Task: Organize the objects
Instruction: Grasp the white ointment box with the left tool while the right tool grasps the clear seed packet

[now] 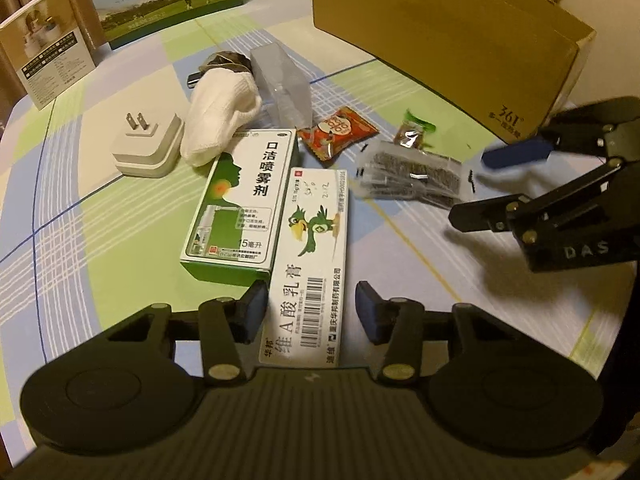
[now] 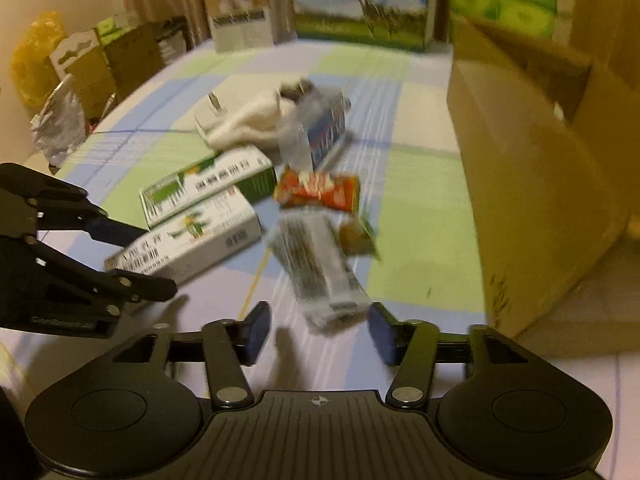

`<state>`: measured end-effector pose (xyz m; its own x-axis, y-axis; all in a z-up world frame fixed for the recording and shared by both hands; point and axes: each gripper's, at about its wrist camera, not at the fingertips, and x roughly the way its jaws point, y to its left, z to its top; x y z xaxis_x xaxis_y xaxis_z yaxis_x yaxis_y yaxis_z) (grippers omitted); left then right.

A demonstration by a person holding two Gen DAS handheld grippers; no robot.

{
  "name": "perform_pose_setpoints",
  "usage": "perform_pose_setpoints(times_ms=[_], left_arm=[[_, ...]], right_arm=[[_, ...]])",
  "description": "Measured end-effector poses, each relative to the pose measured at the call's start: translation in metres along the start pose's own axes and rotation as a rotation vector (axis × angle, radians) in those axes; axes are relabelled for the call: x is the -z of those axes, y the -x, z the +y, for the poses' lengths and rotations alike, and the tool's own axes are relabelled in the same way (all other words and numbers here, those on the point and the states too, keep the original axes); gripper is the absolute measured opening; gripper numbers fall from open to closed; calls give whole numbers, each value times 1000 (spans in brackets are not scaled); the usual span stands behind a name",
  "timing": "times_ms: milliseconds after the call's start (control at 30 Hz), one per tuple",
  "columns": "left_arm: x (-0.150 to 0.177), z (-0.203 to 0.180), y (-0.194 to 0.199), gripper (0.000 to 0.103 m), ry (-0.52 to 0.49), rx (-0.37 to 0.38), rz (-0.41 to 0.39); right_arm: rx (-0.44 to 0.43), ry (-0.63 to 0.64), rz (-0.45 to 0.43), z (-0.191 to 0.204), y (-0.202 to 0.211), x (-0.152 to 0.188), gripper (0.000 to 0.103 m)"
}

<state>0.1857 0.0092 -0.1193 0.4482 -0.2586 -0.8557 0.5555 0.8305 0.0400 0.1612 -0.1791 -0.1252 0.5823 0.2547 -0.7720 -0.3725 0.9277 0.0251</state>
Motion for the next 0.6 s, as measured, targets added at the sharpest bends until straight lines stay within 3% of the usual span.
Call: perform_pose_setpoints(times_ms=[233, 300, 367, 467, 600], left_arm=[[-5, 4, 1, 44, 26, 5, -9], [-5, 4, -1, 43, 34, 3, -10], [-6, 4, -3, 43, 42, 1, -11], [-7, 0, -4, 43, 38, 1, -11], [-10, -5, -11, 43, 32, -16, -8]], right_arm=[[-25, 82, 45, 1, -37, -14, 70], [-27, 98, 49, 0, -43, -14, 64], [-44, 86, 69, 0, -40, -16, 37], [-58, 104, 107, 5, -32, -11, 37], [-60, 96, 90, 3, -31, -9, 38]])
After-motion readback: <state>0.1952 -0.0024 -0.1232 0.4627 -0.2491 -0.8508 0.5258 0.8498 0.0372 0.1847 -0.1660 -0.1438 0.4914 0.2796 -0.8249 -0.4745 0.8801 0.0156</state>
